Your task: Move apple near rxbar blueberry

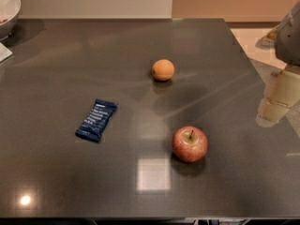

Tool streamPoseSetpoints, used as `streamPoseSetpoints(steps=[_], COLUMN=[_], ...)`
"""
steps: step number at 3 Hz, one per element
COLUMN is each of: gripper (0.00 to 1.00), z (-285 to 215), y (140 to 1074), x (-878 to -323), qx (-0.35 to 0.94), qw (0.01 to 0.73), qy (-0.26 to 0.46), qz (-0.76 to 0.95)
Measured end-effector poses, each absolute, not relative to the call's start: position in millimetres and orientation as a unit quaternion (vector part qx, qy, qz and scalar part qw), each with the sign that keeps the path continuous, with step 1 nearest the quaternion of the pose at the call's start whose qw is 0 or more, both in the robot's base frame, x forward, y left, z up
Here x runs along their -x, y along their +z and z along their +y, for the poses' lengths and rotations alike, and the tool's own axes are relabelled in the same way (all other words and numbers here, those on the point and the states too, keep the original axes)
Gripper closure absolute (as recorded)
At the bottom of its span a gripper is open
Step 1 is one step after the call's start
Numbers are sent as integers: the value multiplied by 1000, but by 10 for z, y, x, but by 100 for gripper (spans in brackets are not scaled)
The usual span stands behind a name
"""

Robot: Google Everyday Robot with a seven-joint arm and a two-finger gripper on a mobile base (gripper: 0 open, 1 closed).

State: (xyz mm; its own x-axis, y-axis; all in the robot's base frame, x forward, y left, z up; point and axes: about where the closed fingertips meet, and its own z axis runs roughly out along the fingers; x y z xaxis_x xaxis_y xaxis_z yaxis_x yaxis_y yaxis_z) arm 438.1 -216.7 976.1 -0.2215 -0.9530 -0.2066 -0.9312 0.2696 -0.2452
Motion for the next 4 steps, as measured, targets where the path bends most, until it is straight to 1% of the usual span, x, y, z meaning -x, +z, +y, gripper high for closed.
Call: streamPoseSetpoints(steps=[2, 4], gripper=[0, 0], z=[-2086, -1685], y=[9712, 9357], x=[-4415, -4346], qx=[611, 646], qw=[158, 176], qy=[-20, 68], qz=[776, 740])
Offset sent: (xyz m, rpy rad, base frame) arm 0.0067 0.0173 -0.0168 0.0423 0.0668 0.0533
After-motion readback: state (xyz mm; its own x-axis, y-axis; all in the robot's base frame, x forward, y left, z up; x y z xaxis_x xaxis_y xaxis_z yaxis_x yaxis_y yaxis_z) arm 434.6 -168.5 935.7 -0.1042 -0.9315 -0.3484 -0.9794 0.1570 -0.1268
